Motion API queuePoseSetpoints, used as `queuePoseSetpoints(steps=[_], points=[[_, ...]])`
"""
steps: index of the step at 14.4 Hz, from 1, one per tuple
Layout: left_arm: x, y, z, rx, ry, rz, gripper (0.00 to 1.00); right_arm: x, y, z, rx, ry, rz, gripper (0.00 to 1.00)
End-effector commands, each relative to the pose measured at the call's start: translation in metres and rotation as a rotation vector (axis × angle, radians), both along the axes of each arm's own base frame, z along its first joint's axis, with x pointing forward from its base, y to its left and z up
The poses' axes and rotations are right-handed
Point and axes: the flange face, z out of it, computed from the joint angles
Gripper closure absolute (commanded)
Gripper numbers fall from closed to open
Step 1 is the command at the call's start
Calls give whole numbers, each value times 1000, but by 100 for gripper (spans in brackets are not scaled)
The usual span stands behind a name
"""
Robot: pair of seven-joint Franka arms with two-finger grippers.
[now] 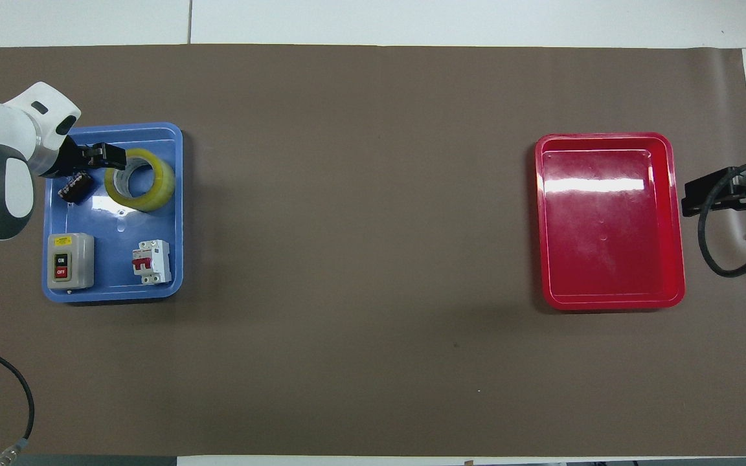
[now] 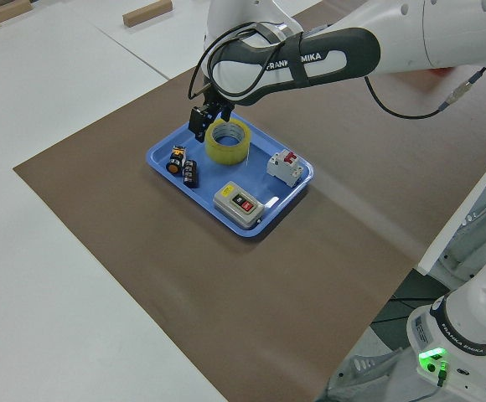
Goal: Place and move tape with both arms
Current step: 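Reach the left gripper into the blue tray and grasp the yellow tape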
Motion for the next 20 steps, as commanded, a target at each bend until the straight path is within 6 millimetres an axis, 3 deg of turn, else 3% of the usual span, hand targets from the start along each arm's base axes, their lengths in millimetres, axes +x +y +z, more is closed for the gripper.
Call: queuePoseSetpoints(steps=[1,3,6,7,8,9,11,13,18,20], points=[[8,6,-19,14,-22,-9,0,1,2,2,4,2,-8,0],[5,6,-31,13,-9,-8,0,1,2,2,4,2,-8,0],[-6,4,-47,11,-3,-9,28,1,2,2,6,2,-8,0],[-7,3,-48,10,-15,-8,49,1,2,2,6,2,-8,0],[-10,3,-50,10,-11,-5,79,1,2,2,6,2,-8,0],[-11,4,-51,10,-6,0,100,0,2,2,4,1,-8,0],[-12,5,-50,10,1,3,100,0,2,2,4,1,-9,0],[-14,4,-37,10,-6,4,100,0,2,3,6,-1,-9,0],[-26,-8,33,14,35,-2,100,0,2,3,4,-1,-11,0],[-31,-37,54,11,62,22,100,0,2,2,6,1,-11,0]])
